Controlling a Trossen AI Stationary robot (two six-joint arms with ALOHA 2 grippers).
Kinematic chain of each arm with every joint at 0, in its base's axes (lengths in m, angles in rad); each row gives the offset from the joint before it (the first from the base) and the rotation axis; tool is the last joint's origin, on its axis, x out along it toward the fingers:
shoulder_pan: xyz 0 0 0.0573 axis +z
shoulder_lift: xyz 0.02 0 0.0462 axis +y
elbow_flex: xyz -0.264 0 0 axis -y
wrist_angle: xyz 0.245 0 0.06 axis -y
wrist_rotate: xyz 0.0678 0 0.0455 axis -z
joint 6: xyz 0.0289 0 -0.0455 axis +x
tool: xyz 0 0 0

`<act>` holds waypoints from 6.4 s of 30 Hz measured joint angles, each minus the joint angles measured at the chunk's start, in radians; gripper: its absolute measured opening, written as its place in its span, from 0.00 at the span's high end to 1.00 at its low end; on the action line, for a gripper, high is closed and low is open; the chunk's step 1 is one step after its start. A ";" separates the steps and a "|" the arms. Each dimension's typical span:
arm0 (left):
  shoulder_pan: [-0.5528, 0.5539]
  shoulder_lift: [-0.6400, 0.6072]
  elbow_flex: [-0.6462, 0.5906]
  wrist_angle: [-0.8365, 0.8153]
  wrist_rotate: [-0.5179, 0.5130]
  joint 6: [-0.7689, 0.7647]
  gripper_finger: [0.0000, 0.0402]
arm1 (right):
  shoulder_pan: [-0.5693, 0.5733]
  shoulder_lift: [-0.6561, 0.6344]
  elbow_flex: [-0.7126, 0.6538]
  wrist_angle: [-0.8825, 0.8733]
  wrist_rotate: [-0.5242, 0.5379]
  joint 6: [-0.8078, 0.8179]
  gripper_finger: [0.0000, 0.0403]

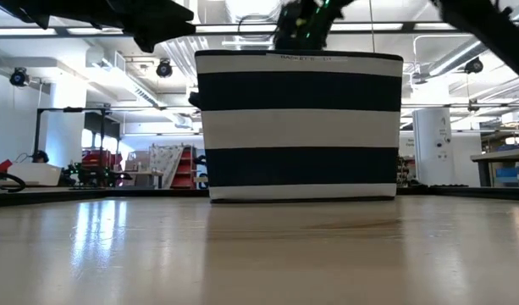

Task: Sort clothes
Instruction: Put the white polo into the laundry bin, then adjust the laundry bin, then return to Home Position

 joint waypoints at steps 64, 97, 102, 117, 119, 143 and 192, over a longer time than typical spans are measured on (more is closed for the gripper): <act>0.000 -0.053 0.000 -0.054 0.000 -0.009 0.63 | -0.062 -0.196 -0.795 0.576 -0.018 -0.298 1.00; 0.228 0.263 0.000 0.220 -0.033 -0.014 1.00 | 0.253 -0.943 -1.336 1.000 -0.025 -0.228 1.00; 0.225 0.203 0.000 0.213 0.048 -0.023 1.00 | 0.252 -1.004 -1.562 1.277 -0.027 -0.219 1.00; 0.221 0.040 -0.010 0.143 0.103 0.049 1.00 | 0.156 -1.076 -1.550 1.314 -0.087 -0.282 1.00; 0.220 0.003 -0.010 0.111 0.117 0.050 1.00 | 0.156 -1.111 -1.520 1.272 -0.089 -0.288 1.00; 0.131 -0.559 -0.413 -0.039 0.097 0.038 1.00 | 0.197 -1.595 -2.028 1.485 -0.097 -0.180 1.00; 0.107 -0.820 -0.544 -0.191 0.080 -0.067 1.00 | 0.352 -2.042 -2.335 1.398 0.083 -0.011 1.00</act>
